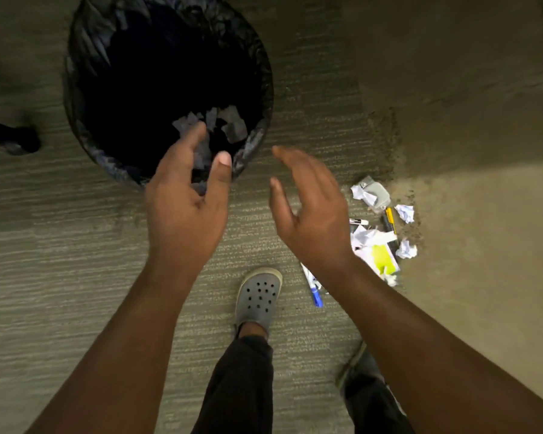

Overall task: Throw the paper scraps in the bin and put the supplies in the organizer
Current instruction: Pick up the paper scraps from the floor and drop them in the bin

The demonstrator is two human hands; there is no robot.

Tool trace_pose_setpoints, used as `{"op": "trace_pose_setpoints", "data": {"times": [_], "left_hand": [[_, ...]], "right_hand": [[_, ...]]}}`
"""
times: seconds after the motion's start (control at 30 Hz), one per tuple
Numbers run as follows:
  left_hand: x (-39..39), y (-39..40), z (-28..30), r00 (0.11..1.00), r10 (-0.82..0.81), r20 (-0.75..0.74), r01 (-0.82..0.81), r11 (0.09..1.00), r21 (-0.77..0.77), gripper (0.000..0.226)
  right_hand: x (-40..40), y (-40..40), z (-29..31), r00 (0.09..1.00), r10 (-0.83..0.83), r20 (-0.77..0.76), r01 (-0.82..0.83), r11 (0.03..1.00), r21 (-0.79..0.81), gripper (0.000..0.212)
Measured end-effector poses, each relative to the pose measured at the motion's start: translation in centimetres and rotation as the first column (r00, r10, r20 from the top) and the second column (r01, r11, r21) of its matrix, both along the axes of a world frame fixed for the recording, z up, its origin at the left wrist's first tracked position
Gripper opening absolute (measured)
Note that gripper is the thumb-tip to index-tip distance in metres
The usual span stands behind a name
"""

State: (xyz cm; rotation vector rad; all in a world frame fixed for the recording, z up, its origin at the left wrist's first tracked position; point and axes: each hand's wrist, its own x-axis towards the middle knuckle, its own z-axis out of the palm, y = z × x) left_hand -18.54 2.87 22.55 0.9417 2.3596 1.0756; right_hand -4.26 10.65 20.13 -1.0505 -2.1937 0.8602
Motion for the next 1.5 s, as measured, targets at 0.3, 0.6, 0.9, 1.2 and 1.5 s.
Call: {"op": "trace_pose_setpoints", "data": {"times": [0.3, 0.6, 0.9, 1.2, 1.5], "left_hand": [[12.1, -3.6, -7.7, 0.937, -0.266, 0.227, 0.331, 0.885, -0.329, 0.042], [18.4, -0.1, -20.7, 0.824, -0.445, 0.35, 0.566, 0.646, -0.512, 0.068], [20.9, 1.6, -28.4, 0.68, -0.666, 0.306, 0.687, 0.435, -0.582, 0.093], [21.5, 1.4, -29.5, 0.747, -0.66, 0.073, 0.592, 0.612, -0.525, 0.04], [19.8, 1.3, -25.2, 0.875, -0.056, 0.481, 0.283, 0.865, -0.415, 0.02]], "right_hand": [[18.1, -4.2, -8.7, 0.876, -0.129, 0.466, 0.276, 0.924, -0.264, 0.045], [24.0, -1.1, -19.1, 0.706, 0.087, 0.703, 0.28, 0.877, -0.39, 0.082], [22.1, 2.9, -25.8, 0.52, 0.244, 0.818, 0.089, 0.937, -0.336, 0.099], [23.4, 3.8, -26.9, 0.594, 0.28, 0.754, 0.062, 0.919, -0.39, 0.048], [25.4, 3.7, -22.6, 0.816, -0.005, 0.577, 0.324, 0.832, -0.451, 0.02]]}}
